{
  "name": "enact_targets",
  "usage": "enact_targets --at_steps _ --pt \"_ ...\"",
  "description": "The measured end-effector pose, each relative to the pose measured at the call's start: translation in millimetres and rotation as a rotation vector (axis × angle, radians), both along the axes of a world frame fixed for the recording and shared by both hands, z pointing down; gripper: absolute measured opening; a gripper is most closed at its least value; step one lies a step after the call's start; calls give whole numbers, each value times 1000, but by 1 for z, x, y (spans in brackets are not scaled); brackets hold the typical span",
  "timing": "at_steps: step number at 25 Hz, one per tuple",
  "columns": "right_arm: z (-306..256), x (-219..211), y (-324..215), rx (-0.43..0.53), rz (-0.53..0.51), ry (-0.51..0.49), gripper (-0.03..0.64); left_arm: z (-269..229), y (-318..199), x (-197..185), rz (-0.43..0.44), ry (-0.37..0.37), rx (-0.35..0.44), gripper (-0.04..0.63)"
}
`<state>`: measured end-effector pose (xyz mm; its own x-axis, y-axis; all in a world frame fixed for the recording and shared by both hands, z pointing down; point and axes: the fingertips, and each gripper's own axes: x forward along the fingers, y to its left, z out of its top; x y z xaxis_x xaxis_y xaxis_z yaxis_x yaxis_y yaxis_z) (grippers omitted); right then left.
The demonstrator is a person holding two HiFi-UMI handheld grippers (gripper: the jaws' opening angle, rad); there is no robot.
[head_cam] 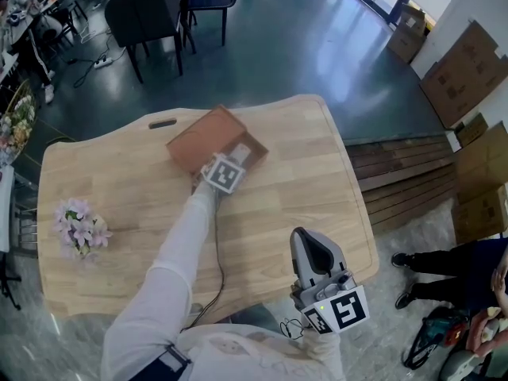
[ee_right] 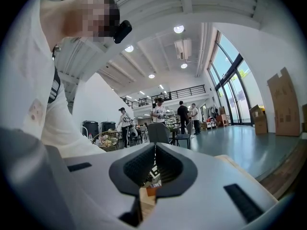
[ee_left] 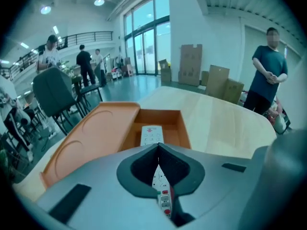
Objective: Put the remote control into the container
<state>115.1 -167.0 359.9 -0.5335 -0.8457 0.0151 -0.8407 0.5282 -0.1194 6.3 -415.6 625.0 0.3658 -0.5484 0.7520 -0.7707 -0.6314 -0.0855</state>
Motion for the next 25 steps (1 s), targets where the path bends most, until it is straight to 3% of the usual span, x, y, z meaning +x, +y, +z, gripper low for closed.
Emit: enact_targets --at_steps 3,9,20,25 --pt "-5 -3 3 14 -2 -3 17 -29 12 10 73 47 99 12" --pt "-21 -21 14 51 -29 -7 17 -96 53 15 142 227 237 12" --pt "-45 -73 44 119 -69 21 17 -261 197 -31 210 466 493 12" --pt "-53 -103 62 144 -95 44 17 -315 270 -60 239 531 541 12"
